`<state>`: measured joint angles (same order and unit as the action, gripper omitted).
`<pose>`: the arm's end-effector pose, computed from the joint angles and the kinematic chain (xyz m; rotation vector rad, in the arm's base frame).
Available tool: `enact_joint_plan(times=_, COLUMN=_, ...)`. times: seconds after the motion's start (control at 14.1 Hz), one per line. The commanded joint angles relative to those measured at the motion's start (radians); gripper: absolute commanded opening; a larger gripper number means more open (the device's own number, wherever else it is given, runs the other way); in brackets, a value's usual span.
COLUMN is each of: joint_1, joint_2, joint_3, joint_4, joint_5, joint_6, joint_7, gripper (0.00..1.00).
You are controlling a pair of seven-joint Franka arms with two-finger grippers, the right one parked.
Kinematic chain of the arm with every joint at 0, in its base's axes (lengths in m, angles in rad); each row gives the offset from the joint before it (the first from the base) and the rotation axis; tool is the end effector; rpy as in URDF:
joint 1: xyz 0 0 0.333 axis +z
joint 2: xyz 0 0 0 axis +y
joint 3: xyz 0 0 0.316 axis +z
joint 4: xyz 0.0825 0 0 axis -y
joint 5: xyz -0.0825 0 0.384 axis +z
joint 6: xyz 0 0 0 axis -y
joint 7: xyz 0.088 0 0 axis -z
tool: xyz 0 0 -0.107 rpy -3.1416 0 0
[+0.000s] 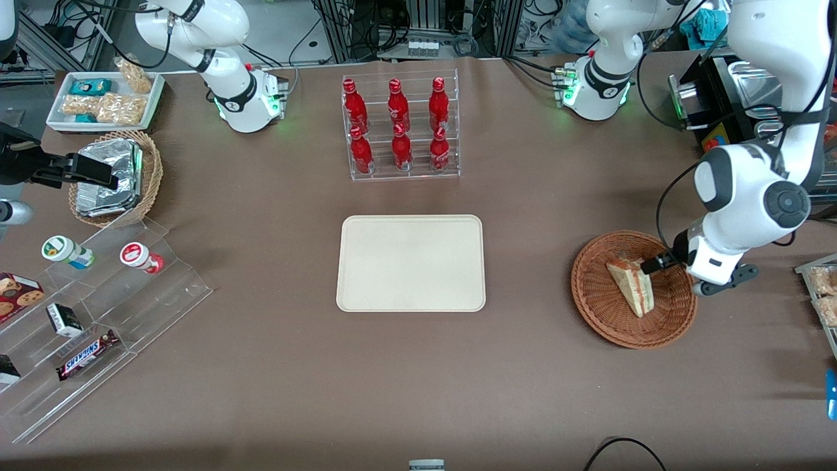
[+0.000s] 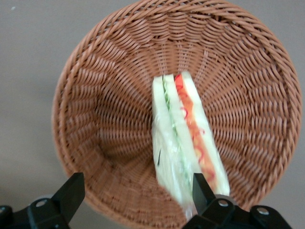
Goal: Place sandwich from basket to tray
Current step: 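Move the left gripper down over the sandwich in the wicker basket, then close the left gripper on the sandwich wedge and lift it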
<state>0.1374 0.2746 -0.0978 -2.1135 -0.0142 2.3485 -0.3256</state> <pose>0.5713 0.0231 0.2815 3.0547 0.5851 -0.0672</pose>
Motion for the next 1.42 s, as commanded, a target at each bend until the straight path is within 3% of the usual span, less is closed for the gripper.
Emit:
enact_joint_plan(times=0.0, joint_1=-0.004, joint_2=0.050, joint_3=-0.007, joint_4=0.018, joint_5=-0.007, joint_6=0.052, joint_7=-0.087, gripper=1.00)
enact_joint_plan(times=0.71, joint_1=-0.021, joint_2=0.057, joint_3=-0.010, joint_4=0.095, joint_5=-0.006, joint_6=0.018, joint_7=-0.110, gripper=1.00)
enact_joint_plan(times=1.28, joint_1=-0.055, joint_2=0.167, joint_3=-0.010, joint_4=0.110, joint_5=-0.006, joint_6=0.034, joint_7=-0.122, gripper=1.00)
enact_joint_plan(times=1.35, joint_1=-0.053, joint_2=0.166, joint_3=-0.008, joint_4=0.110, joint_5=-0.007, joint_6=0.031, joint_7=-0.124, gripper=0.82)
